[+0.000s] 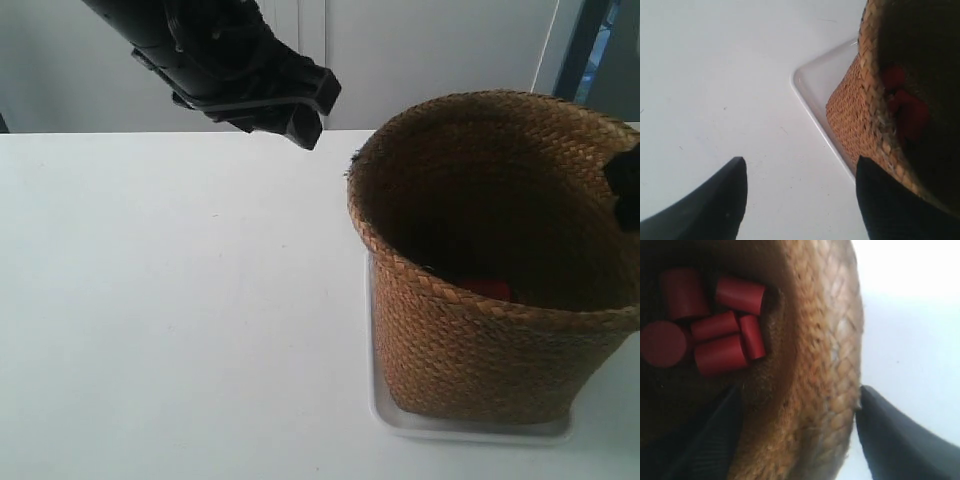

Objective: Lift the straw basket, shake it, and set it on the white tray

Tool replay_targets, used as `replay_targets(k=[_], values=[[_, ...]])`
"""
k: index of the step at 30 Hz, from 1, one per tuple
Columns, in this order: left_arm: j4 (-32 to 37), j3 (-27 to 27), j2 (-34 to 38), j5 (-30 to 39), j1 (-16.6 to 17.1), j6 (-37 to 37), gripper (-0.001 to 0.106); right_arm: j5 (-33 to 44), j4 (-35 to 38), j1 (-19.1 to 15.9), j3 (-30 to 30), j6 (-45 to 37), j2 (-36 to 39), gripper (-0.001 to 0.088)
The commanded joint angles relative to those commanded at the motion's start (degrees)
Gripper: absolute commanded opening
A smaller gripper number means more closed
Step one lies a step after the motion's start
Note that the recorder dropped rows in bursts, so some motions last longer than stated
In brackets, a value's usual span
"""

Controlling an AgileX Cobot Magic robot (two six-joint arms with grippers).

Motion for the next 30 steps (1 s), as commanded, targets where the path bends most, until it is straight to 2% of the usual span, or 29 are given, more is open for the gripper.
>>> replay_targets(k=[6, 14, 17, 21, 23, 24, 27, 30], values=[[0.9, 0.0, -2.5, 0.4, 0.0, 0.5, 0.065, -0.8, 0.0, 0.0, -0.5, 0.3, -3.3, 0.0615], [0.9, 0.0, -3.3, 0.9, 0.0, 1.5, 0.058, -1.6, 0.7, 0.0, -0.5, 0.6, -6.2, 0.0614], [0.9, 0.0, -3.4, 2.1, 0.0, 1.6, 0.05, -2.5, 1.9, 0.0, -0.5, 0.6, -7.5, 0.0591], [0.9, 0.0, -4.1, 4.8, 0.0, 2.8, 0.02, -4.7, 5.7, 0.0, -0.5, 0.4, -10.8, 0.0463], [0.9, 0.3, -5.0, 5.1, 0.0, 3.3, 0.004, -5.9, 6.6, 0.0, -0.4, 0.4, -12.8, 0.0351], [0.9, 0.8, -5.7, 4.8, 0.0, 3.9, 0.0, -6.2, 6.6, 0.0, -0.4, 0.4, -13.6, 0.0306], [0.9, 2.9, -8.4, 2.4, 0.0, 4.1, 0.0, -10.0, 6.7, 0.0, -0.4, 0.4, -17.0, 0.0176], [0.9, 6.5, -12.2, -2.4, 0.0, 4.3, 0.0, -14.6, 7.2, 0.0, -0.4, 0.4, -21.2, 0.011]])
